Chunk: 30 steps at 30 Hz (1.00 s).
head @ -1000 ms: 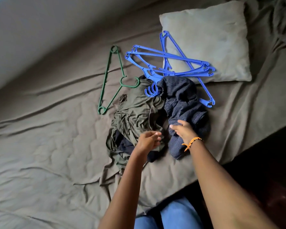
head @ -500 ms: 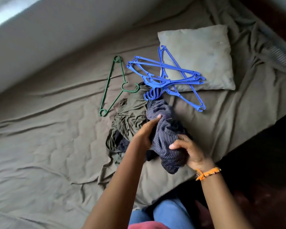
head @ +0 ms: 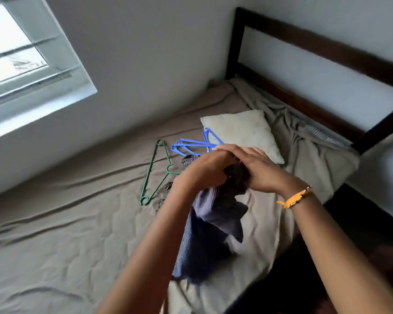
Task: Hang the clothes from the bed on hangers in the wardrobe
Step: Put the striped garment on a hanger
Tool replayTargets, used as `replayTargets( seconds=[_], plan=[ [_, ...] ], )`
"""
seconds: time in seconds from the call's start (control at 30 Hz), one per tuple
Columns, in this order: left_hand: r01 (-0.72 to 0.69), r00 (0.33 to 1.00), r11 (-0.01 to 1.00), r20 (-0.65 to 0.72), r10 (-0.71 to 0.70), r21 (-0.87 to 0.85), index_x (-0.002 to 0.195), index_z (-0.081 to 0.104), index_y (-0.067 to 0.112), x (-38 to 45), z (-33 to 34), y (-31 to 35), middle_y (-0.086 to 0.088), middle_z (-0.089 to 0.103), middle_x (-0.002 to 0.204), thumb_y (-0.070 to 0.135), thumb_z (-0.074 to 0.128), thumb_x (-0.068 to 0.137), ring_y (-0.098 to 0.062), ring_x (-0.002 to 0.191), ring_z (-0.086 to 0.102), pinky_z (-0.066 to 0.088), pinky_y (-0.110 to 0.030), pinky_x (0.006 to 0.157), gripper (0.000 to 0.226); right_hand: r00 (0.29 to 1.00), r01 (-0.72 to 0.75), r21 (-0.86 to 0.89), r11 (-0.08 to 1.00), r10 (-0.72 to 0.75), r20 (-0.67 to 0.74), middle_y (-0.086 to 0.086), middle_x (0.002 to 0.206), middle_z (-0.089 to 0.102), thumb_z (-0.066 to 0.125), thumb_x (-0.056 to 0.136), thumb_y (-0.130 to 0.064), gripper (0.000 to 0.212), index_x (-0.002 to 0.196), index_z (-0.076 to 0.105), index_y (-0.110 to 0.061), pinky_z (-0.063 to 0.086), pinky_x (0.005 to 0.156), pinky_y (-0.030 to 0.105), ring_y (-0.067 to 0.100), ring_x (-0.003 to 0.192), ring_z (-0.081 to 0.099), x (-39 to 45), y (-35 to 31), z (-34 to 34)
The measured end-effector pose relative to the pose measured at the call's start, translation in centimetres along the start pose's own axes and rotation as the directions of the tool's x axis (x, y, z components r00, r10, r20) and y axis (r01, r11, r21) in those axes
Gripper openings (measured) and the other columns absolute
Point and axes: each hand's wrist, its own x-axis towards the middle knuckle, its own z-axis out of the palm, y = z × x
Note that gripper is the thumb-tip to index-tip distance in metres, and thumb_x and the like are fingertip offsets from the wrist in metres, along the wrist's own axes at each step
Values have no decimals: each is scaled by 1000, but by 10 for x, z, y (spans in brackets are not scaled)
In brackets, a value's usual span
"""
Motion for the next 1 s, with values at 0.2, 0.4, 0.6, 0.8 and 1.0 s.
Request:
replayTargets(
  seconds=[0.2,0.4,0.6,0.8,1.0],
  plan=[
    [-4,930,997,-367,31,75,93,69,24,-14,-64,-5,3,64,95,12,62,74,-27,96,59,48,-33,76,24,984,-178,-150,972,177,-21,-10,73,43,75,75,-39,28,92,68,-19,27,68,25,11,83,44,-15,4,-58],
    [436,880,891,-267,-393,125,106,65,14,-3,-77,-49,-13,67,107,66,73,63,-35,103,60,48,-37,83,67,945,-134,36,990,139,-297,-15,70,62,82,65,-36,27,78,59,-28,45,65,24,-2,70,58,-50,-16,-119],
    [409,881,912,-246,-404,-31,93,63,6,-6,-82,-53,-18,66,102,16,53,76,-34,97,63,44,-31,69,22,986,-29,109,994,11,166,-27,139,37,64,83,0,69,133,38,-40,23,102,2,-16,122,37,-71,-39,-140],
    [329,928,942,-163,-334,-58,76,57,10,0,-98,-27,-22,66,98,28,53,74,-33,94,64,44,-29,63,18,822,-147,-581,801,425,378,6,128,53,52,87,-6,89,141,3,-57,43,68,20,7,82,51,-72,-36,-125],
    [266,959,959,71,-274,98,95,68,4,6,-87,-20,-4,61,84,38,77,72,-17,77,55,40,-25,68,41,853,-402,-472,784,508,117,12,130,54,65,86,-20,83,148,14,-38,38,78,25,19,99,52,-74,-14,-164]
  ],
)
